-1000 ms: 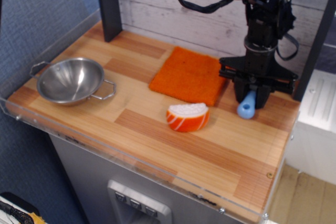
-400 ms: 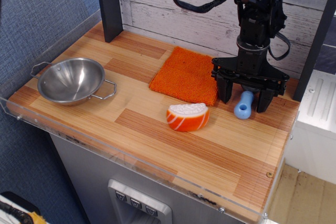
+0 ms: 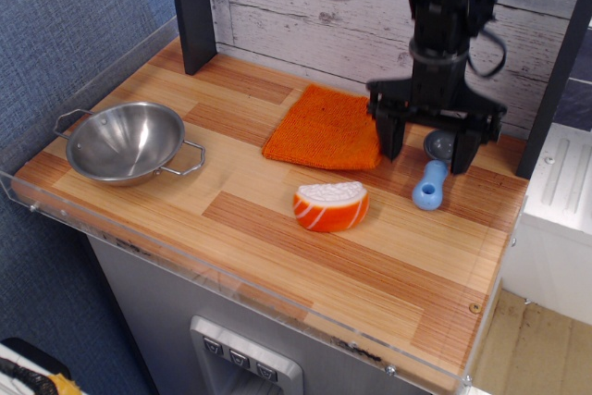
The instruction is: Move spoon to top right of table
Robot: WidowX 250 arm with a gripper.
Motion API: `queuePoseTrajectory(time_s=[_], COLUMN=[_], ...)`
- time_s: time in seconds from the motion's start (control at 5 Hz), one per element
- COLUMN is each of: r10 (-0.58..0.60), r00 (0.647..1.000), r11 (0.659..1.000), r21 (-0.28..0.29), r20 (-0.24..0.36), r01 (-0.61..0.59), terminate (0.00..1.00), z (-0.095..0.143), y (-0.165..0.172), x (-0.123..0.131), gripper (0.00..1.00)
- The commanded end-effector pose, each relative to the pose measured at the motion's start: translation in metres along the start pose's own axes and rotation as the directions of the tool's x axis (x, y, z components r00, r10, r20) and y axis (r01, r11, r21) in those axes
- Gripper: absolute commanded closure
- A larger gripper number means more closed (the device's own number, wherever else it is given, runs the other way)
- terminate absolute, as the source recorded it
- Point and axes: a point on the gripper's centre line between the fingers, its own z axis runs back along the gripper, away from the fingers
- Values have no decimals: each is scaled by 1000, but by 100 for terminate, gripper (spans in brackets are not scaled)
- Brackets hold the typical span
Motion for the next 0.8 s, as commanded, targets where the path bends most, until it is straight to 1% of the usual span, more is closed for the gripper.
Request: queuePoseTrajectory(time_s=[0.0, 0.2, 0.4, 0.6], r10=[-3, -3, 29, 34], r00=[990, 997, 999, 999], r11=[999, 997, 996, 998], r21=[-48, -79, -83, -47], r20=[140, 82, 32, -10], r01=[10, 9, -26, -34], terminate=[0, 0, 0, 100], z=[80, 94, 107, 115], y=[-5, -3, 2, 7], x=[16, 8, -8, -23], gripper=[0, 0, 0, 0])
